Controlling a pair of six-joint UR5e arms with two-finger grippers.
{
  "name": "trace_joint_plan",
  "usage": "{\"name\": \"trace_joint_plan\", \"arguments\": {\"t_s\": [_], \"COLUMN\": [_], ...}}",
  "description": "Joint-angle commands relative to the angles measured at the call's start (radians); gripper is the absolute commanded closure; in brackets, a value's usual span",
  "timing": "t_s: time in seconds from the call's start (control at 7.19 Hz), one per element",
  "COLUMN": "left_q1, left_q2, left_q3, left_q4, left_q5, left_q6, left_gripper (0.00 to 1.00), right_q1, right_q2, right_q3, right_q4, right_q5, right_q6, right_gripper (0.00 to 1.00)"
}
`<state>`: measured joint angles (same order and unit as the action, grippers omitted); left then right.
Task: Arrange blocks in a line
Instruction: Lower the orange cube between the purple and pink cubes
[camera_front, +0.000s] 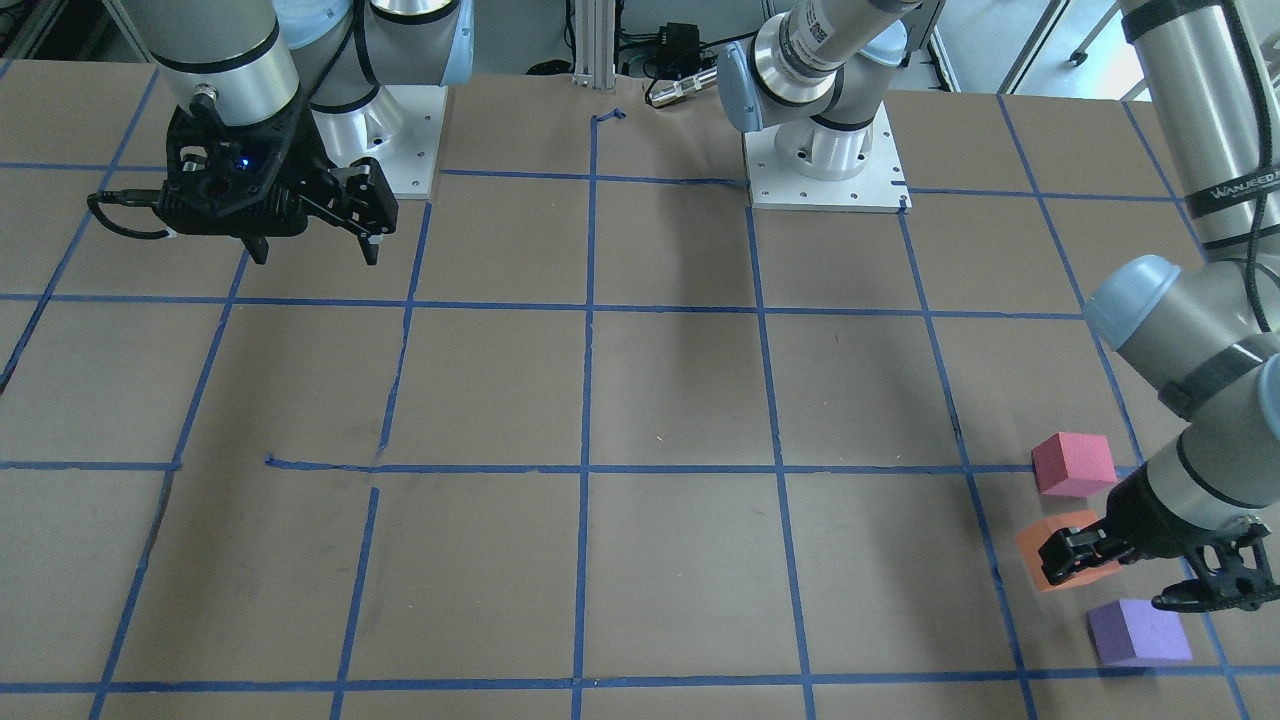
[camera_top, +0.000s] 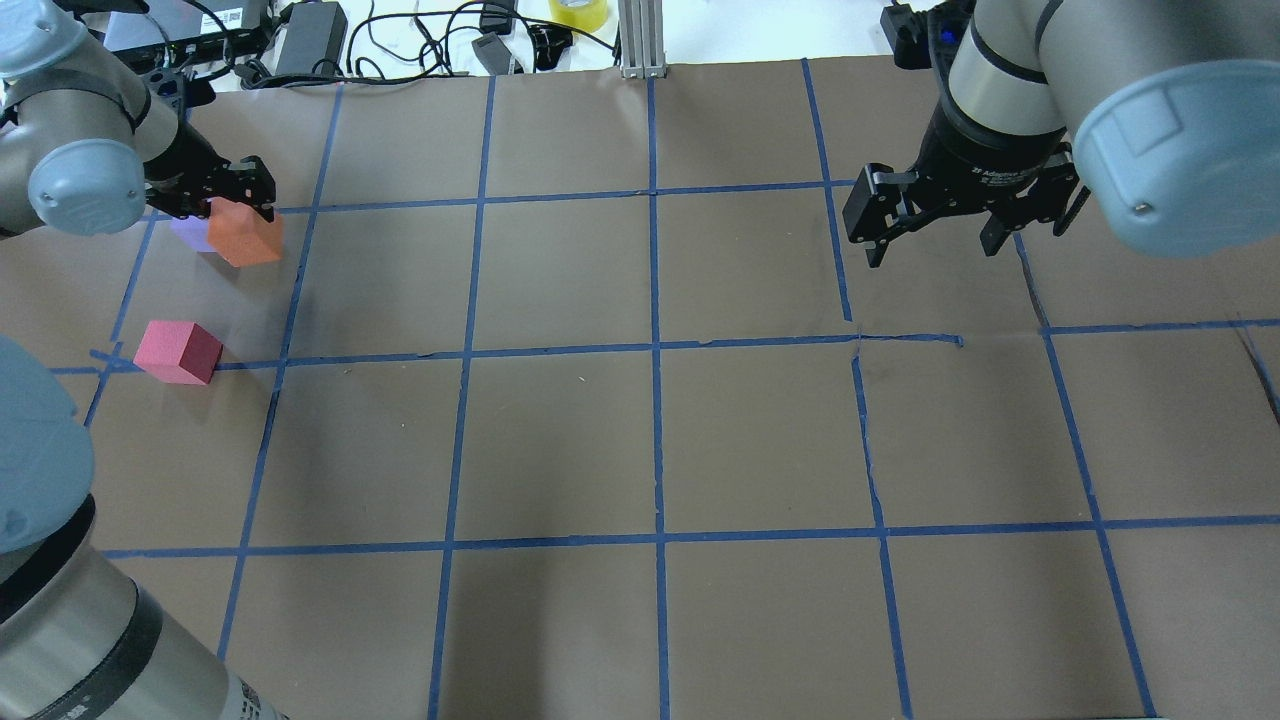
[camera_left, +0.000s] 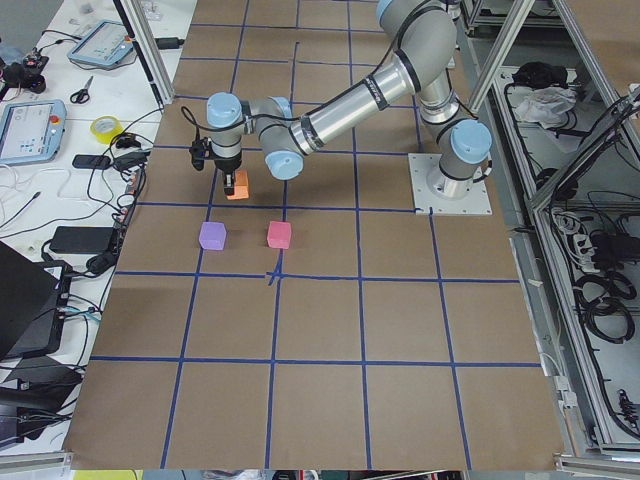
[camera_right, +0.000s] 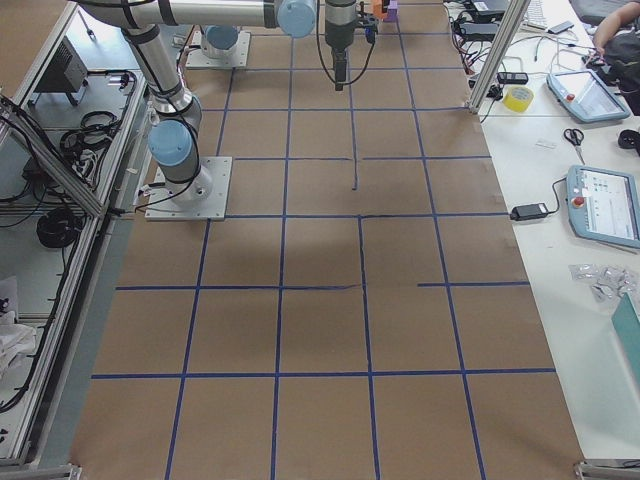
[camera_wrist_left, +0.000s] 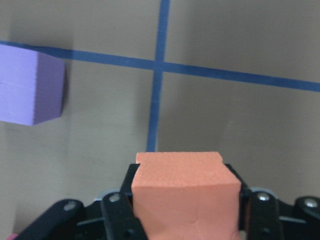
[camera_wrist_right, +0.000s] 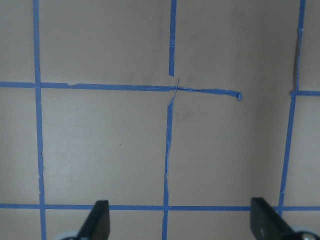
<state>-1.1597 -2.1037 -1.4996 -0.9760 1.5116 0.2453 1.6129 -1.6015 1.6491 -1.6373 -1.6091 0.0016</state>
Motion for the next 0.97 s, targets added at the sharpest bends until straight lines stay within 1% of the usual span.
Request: {"name": "trace_joint_plan", "arguments": {"t_s": [0.0, 0.28, 0.56, 0.83], "left_q1": [0.058, 0.092, 0.136, 0.137], "left_q2": [-0.006, -0.038, -0.052, -0.081], "left_q3": [0.007, 0.019, 0.009, 0.004], "left_q4": [0.003, 0.020, 0.005, 0.016], "left_q5": [0.006, 0.027, 0.022, 0.022], "left_q6": [0.037, 0.109, 0.124, 0.124], "left_gripper": [1.00, 1.00, 1.00, 1.00], "right_q1": [0.001, 0.001, 0.001, 0.001], "right_q2": [0.000, 0.000, 0.000, 0.000], "right_q3": [0.000, 0.000, 0.000, 0.001], "right_q4": [0.001, 0.001, 0.001, -0.001], "right_q5": [0.000, 0.000, 0.000, 0.000], "right_q6": [0.000, 0.000, 0.000, 0.001], "right_gripper": [0.00, 0.00, 0.00, 0.00]}}
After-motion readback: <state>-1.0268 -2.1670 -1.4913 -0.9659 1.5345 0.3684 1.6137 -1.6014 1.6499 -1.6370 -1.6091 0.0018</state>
